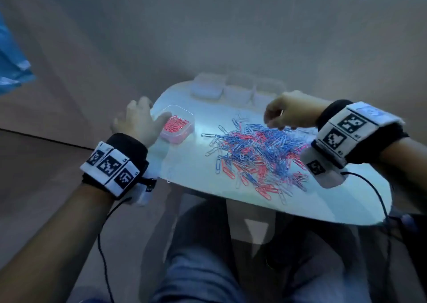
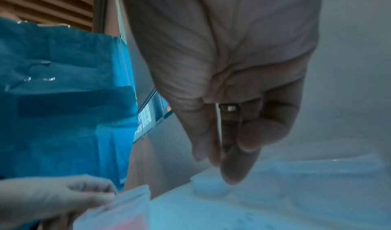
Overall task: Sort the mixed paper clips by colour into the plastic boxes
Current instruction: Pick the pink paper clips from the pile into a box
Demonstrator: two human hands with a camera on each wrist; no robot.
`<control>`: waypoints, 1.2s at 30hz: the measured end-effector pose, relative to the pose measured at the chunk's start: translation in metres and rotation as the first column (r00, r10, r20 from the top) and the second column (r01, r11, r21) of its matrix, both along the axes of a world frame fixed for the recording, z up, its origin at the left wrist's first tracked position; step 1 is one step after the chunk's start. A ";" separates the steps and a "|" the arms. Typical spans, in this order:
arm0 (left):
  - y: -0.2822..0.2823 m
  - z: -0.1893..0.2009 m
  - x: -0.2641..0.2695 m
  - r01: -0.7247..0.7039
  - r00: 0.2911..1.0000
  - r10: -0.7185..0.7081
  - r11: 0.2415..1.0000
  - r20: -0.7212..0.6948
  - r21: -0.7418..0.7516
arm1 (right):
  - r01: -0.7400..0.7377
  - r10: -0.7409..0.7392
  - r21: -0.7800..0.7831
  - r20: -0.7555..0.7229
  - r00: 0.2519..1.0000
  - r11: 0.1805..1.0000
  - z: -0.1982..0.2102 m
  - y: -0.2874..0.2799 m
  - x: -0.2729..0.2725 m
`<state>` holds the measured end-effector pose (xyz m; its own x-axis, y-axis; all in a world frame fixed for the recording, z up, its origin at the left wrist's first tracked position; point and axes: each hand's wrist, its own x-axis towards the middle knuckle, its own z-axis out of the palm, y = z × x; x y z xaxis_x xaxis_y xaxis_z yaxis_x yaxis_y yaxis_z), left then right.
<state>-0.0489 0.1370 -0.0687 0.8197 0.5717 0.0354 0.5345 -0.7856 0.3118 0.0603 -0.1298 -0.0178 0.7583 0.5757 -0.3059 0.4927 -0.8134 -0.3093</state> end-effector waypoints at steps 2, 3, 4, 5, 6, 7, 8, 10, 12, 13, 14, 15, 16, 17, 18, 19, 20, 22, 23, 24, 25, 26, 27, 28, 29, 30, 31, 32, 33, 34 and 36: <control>-0.027 0.010 -0.012 0.066 0.989 -0.078 0.993 0.129 0.094 | -0.083 0.085 -0.127 0.014 0.996 0.988 -0.009 -0.017 -0.018; -0.043 0.014 -0.016 0.127 0.977 -0.140 0.988 0.158 0.089 | -0.116 0.120 -0.160 0.017 0.993 0.980 -0.016 -0.022 -0.028; -0.057 0.014 -0.019 0.210 0.965 -0.215 0.976 0.147 0.052 | -0.134 0.138 -0.170 0.013 0.990 0.976 -0.022 -0.026 -0.038; -0.071 0.012 -0.020 0.313 0.945 -0.310 0.950 0.103 -0.016 | -0.142 0.144 -0.162 0.003 0.990 0.977 -0.027 -0.030 -0.049; -0.084 0.007 -0.021 0.421 0.907 -0.419 0.900 0.044 -0.114 | -0.147 0.148 -0.148 -0.002 0.989 0.978 -0.033 -0.033 -0.059; -0.094 0.001 -0.021 0.517 0.848 -0.529 0.828 0.001 -0.215 | -0.153 0.155 -0.138 0.003 0.988 0.979 -0.038 -0.036 -0.067; -0.102 -0.004 -0.020 0.587 0.786 -0.618 0.757 -0.023 -0.287 | -0.162 0.165 -0.135 0.016 0.986 0.978 -0.042 -0.038 -0.075; -0.114 -0.013 -0.019 0.661 0.705 -0.707 0.685 -0.061 -0.305 | -0.169 0.177 -0.128 0.050 0.983 0.977 -0.051 -0.039 -0.087; -0.124 -0.021 -0.017 0.691 0.677 -0.731 0.671 -0.086 -0.268 | -0.135 0.139 -0.093 0.044 0.989 0.987 -0.061 -0.037 -0.096; -0.129 -0.024 -0.017 0.704 0.666 -0.742 0.661 -0.083 -0.259 | -0.100 0.103 -0.071 0.033 0.994 0.992 -0.067 -0.037 -0.099; -0.135 -0.026 -0.017 0.713 0.655 -0.752 0.648 -0.078 -0.266 | -0.061 0.062 -0.046 0.021 0.998 0.997 -0.071 -0.038 -0.099; -0.141 -0.028 -0.018 0.718 0.644 -0.762 0.634 -0.071 -0.287 | -0.030 0.030 -0.018 0.010 1.000 0.999 -0.075 -0.040 -0.099; -0.147 -0.030 -0.017 0.720 0.637 -0.769 0.622 -0.063 -0.310 | -0.012 0.012 0.013 0.001 1.000 1.000 -0.078 -0.042 -0.097; -0.152 -0.033 -0.017 0.718 0.636 -0.769 0.618 -0.059 -0.321 | -0.001 0.001 0.048 0.000 1.000 0.999 -0.080 -0.045 -0.095; -0.155 -0.035 -0.016 0.712 0.645 -0.762 0.625 -0.057 -0.320 | 0.014 -0.014 0.081 0.002 1.000 0.997 -0.081 -0.047 -0.093; -0.156 -0.036 -0.015 0.699 0.663 -0.747 0.644 -0.056 -0.311 | 0.029 -0.030 0.113 0.003 1.000 0.993 -0.081 -0.049 -0.091; -0.155 -0.037 -0.013 0.685 0.682 -0.729 0.664 -0.055 -0.301 | 0.046 -0.047 0.142 0.001 0.999 0.989 -0.081 -0.051 -0.088; -0.150 -0.035 -0.010 0.659 0.709 -0.703 0.690 -0.057 -0.301 | 0.076 -0.077 0.178 0.003 0.997 0.981 -0.081 -0.053 -0.084; -0.147 -0.034 -0.009 0.645 0.721 -0.691 0.697 -0.055 -0.315 | 0.087 -0.090 0.189 0.007 0.996 0.978 -0.081 -0.054 -0.082; -0.145 -0.033 -0.008 0.633 0.729 -0.683 0.698 -0.046 -0.335 | 0.098 -0.103 0.198 0.011 0.995 0.975 -0.081 -0.054 -0.081; -0.144 -0.031 -0.008 0.626 0.734 -0.678 0.694 -0.032 -0.355 | 0.109 -0.114 0.202 0.016 0.993 0.973 -0.081 -0.054 -0.079; -0.145 -0.030 -0.008 0.626 0.734 -0.679 0.686 -0.017 -0.370 | 0.118 -0.125 0.204 0.020 0.992 0.972 -0.081 -0.055 -0.079; -0.147 -0.030 -0.008 0.629 0.731 -0.682 0.680 -0.011 -0.378 | 0.127 -0.134 0.208 0.024 0.991 0.970 -0.082 -0.054 -0.079; -0.150 -0.029 -0.008 0.634 0.723 -0.691 0.674 -0.019 -0.378 | 0.133 -0.142 0.215 0.026 0.990 0.968 -0.082 -0.054 -0.079; -0.154 -0.029 -0.008 0.638 0.715 -0.698 0.674 -0.041 -0.373 | 0.138 -0.147 0.219 0.026 0.989 0.966 -0.083 -0.055 -0.080; -0.156 -0.028 -0.007 0.638 0.708 -0.703 0.677 -0.067 -0.366 | 0.145 -0.154 0.213 0.028 0.988 0.966 -0.083 -0.056 -0.080; -0.158 -0.027 -0.005 0.638 0.705 -0.704 0.682 -0.087 -0.358 | 0.154 -0.164 0.193 0.038 0.986 0.969 -0.084 -0.058 -0.079; -0.159 -0.025 -0.003 0.641 0.702 -0.706 0.685 -0.095 -0.347 | 0.165 -0.176 0.167 0.056 0.983 0.972 -0.083 -0.060 -0.077; -0.160 -0.025 -0.002 0.646 0.700 -0.708 0.685 -0.095 -0.336 | 0.182 -0.194 0.145 0.071 0.978 0.973 -0.082 -0.064 -0.076; -0.161 -0.024 -0.001 0.652 0.699 -0.709 0.684 -0.091 -0.326 | 0.198 -0.210 0.139 0.080 0.974 0.970 -0.081 -0.066 -0.075; -0.165 -0.025 -0.002 0.666 0.697 -0.712 0.686 -0.086 -0.293 | 0.216 -0.230 0.168 0.068 0.971 0.962 -0.079 -0.070 -0.076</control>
<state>-0.0505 -0.0283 -0.0939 0.9610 -0.1864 -0.2044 -0.0671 -0.8738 0.4816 -0.0161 -0.1997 -0.0969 0.8925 0.4245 -0.1527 0.3345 -0.8498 -0.4074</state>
